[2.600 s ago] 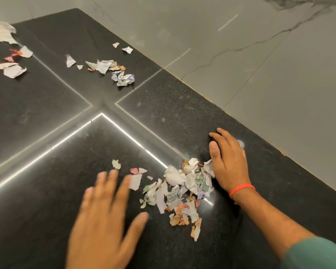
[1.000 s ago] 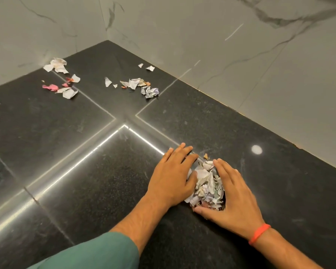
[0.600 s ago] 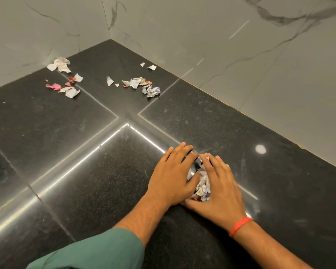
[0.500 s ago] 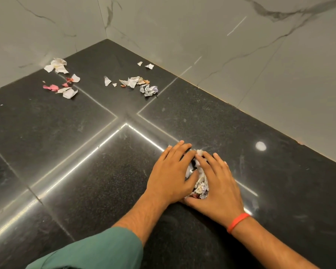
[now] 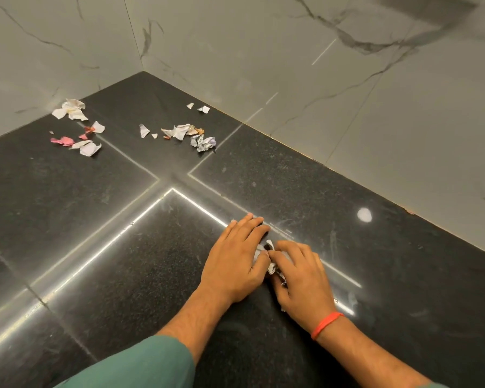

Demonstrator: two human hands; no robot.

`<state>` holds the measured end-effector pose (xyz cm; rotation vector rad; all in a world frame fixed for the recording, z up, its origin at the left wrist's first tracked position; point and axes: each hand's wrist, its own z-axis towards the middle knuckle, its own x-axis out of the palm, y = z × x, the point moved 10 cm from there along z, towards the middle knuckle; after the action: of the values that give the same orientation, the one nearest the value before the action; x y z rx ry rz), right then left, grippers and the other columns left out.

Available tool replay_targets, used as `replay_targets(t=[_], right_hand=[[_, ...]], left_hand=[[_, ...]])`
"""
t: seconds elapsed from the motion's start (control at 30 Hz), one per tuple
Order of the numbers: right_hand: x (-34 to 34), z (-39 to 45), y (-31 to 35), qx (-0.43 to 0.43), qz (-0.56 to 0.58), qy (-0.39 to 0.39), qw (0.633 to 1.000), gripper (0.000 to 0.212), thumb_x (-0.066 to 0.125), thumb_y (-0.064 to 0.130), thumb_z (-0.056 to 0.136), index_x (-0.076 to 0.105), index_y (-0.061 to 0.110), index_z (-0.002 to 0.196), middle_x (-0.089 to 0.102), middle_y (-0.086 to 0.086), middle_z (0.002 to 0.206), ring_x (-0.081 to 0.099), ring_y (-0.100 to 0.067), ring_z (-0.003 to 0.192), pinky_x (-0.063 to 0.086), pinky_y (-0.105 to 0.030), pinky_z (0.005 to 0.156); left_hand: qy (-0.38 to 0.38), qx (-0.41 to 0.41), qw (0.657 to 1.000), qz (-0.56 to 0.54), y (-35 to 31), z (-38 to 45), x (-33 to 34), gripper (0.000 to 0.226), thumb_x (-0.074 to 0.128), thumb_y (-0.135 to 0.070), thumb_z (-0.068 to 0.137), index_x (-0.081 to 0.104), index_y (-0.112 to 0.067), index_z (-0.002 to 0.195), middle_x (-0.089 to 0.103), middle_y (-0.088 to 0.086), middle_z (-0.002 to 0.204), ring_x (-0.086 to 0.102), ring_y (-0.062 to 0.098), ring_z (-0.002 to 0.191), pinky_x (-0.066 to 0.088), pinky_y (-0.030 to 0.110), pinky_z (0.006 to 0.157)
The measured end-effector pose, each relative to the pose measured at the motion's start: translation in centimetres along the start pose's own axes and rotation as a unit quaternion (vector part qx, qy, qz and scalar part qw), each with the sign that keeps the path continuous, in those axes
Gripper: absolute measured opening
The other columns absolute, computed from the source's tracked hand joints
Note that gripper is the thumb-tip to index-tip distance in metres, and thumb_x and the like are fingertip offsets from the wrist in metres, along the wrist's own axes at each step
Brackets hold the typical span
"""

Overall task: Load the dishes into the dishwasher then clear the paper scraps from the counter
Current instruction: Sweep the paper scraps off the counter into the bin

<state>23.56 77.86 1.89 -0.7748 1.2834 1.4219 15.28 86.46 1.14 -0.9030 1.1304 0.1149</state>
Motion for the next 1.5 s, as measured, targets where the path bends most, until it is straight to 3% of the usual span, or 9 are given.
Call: replay_targets(t=[0.17,0.37,0.5,0.63,0.87,1.0,1.27,1.37,1.5], right_hand=[[-0.3,0.0,0.5,-0.009,-0.011,-0.010,1.000,0.021,0.049,0.021,0.083,0.063,0.023,0.099,0.055,0.007,0.095,0.051,-0.018,0.082,0.043,-0.030,0.067],[-1.0,-0.3,0.1,0.006,0.028,-0.053,0.998,0.028,0.045,0.020,0.082,0.063,0.020,0.103,0.060,0.004,0.088,0.058,-0.021,0.078,0.049,-0.034,0.063],[-2.4,-1.5,-2.4,0.114,0.153,-0.138,0.972,0.013,0.053,0.015,0.094,0.064,0.018,0.098,0.063,0.007,0.087,0.060,-0.015,0.078,0.049,-0.030,0.067],[-3.8,-4.7,-3.8,0.241,0.249,-0.216,0.913,0.014,0.057,0.024,0.102,0.059,0.029,0.089,0.061,0.011,0.075,0.059,-0.005,0.072,0.044,-0.018,0.066],[-3.4,-7.1,-3.4,0.273,0.267,-0.226,0.896,0.010,0.059,0.026,0.099,0.063,0.027,0.090,0.065,0.012,0.077,0.061,-0.003,0.075,0.045,-0.017,0.066],[-3.4,-7.0,-3.8,0.286,0.288,-0.235,0.883,0.009,0.059,0.029,0.098,0.064,0.027,0.091,0.067,0.012,0.078,0.064,-0.004,0.075,0.048,-0.019,0.066],[-3.3,-7.1,-4.5,0.305,0.366,-0.227,0.850,0.011,0.059,0.027,0.100,0.066,0.025,0.091,0.069,0.008,0.075,0.067,-0.005,0.073,0.050,-0.015,0.062],[-3.7,-7.4,-4.6,0.303,0.428,-0.220,0.822,0.015,0.059,0.023,0.100,0.065,0.021,0.086,0.068,0.008,0.073,0.065,-0.005,0.067,0.049,-0.014,0.058],[-3.6,-8.3,-4.4,0.304,0.505,-0.177,0.788,0.020,0.058,0.024,0.101,0.064,0.015,0.084,0.062,0.004,0.063,0.061,-0.002,0.058,0.048,-0.015,0.056]], left_hand=[[-0.005,-0.006,1.000,-0.011,0.1,0.0,-0.1,0.063,0.028,-0.044,0.092,0.051,-0.022,0.146,0.040,-0.008,0.160,0.018,0.005,0.154,0.010,0.030,0.128],[-0.012,-0.017,0.999,-0.029,0.2,-0.1,-0.4,0.063,0.025,-0.043,0.091,0.053,-0.020,0.143,0.045,-0.006,0.156,0.024,0.006,0.152,0.019,0.036,0.126],[-0.010,-0.015,1.000,-0.010,0.1,-0.4,-0.4,0.063,0.023,-0.050,0.097,0.047,-0.023,0.148,0.042,-0.005,0.158,0.024,0.008,0.152,0.022,0.040,0.126],[0.012,0.017,0.998,0.060,-0.5,-0.6,0.5,0.068,0.021,-0.064,0.103,0.035,-0.025,0.157,0.031,-0.006,0.165,0.015,0.009,0.156,0.018,0.040,0.127],[0.114,0.142,0.973,0.141,-4.3,-2.7,3.0,0.075,0.023,-0.069,0.102,0.009,-0.028,0.164,0.004,-0.005,0.172,-0.012,0.009,0.157,-0.002,0.035,0.129],[0.121,0.162,0.972,0.123,-6.0,-4.8,4.3,0.072,0.030,-0.058,0.103,0.010,-0.026,0.164,0.003,-0.004,0.172,-0.013,0.010,0.157,0.003,0.037,0.129],[0.073,0.160,0.978,0.107,-8.1,-6.3,5.0,0.068,0.046,-0.048,0.097,0.032,-0.026,0.159,0.024,-0.007,0.168,0.009,0.009,0.157,0.014,0.033,0.128],[0.006,0.101,0.989,0.107,-7.2,-6.3,3.7,0.044,0.048,-0.037,0.098,0.054,-0.027,0.140,0.044,-0.007,0.154,0.037,0.011,0.145,0.039,0.035,0.115],[-0.091,-0.017,0.991,0.097,-6.0,-7.4,1.7,0.030,0.046,-0.035,0.101,0.061,-0.033,0.127,0.053,-0.010,0.129,0.048,0.010,0.121,0.046,0.028,0.098]])
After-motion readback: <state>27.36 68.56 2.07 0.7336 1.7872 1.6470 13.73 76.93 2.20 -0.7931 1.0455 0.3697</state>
